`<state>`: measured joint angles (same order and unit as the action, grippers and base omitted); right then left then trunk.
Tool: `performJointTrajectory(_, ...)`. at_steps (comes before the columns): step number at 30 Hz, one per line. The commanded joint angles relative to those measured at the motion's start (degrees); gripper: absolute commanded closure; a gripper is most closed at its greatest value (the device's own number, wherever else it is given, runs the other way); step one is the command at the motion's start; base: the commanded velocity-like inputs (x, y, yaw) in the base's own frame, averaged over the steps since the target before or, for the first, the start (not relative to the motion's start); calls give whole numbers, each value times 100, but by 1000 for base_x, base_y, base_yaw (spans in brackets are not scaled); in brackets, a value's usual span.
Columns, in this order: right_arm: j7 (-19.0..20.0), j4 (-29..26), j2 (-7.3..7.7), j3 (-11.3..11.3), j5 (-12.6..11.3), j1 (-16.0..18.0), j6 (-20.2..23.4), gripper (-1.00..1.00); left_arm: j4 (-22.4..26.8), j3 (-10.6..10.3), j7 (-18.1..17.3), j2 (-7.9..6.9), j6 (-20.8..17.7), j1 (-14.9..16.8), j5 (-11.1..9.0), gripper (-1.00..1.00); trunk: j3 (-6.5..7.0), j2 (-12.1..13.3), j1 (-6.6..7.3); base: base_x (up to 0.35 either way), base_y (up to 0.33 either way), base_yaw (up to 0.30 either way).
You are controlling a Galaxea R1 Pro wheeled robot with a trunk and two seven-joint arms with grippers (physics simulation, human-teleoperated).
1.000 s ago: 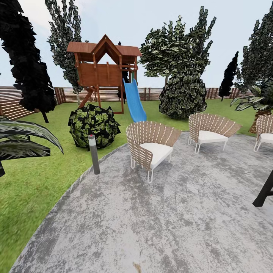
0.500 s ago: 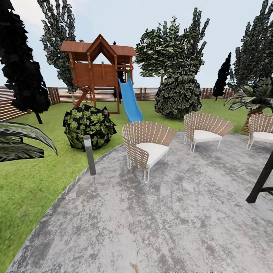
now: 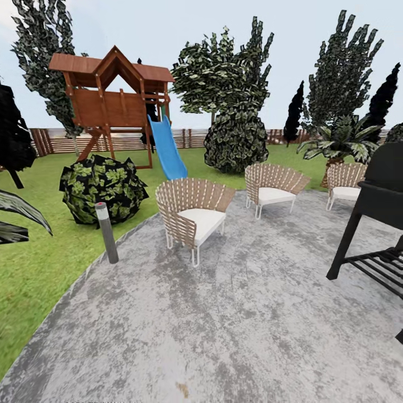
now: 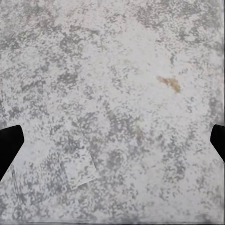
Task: Pick up the pesticide atomizer in the garden and spray insectifuge to fully cover both potted plants in the garden.
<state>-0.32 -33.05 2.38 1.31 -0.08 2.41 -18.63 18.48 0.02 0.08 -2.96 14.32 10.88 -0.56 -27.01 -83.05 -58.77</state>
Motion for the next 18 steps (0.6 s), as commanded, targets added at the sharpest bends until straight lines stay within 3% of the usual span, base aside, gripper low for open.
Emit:
performJointTrajectory(1,-3,7,-1,3,-1,5,-18,-100,-2,2,1,-2,18,2,-6,-100,-8,-3,4,-332,0,-288)
performJointTrajectory(13,-3,9,-3,0,-1,5,-18,-100,-2,6,1,-3,18,4,-6,-100,-33,-3,4,-337,1,-288)
performJointTrajectory(18,-3,9,-3,0,-1,5,-18,-100,-2,6,5,-3,18,6,-6,-100,-44,-3,4,-306,138,-288)
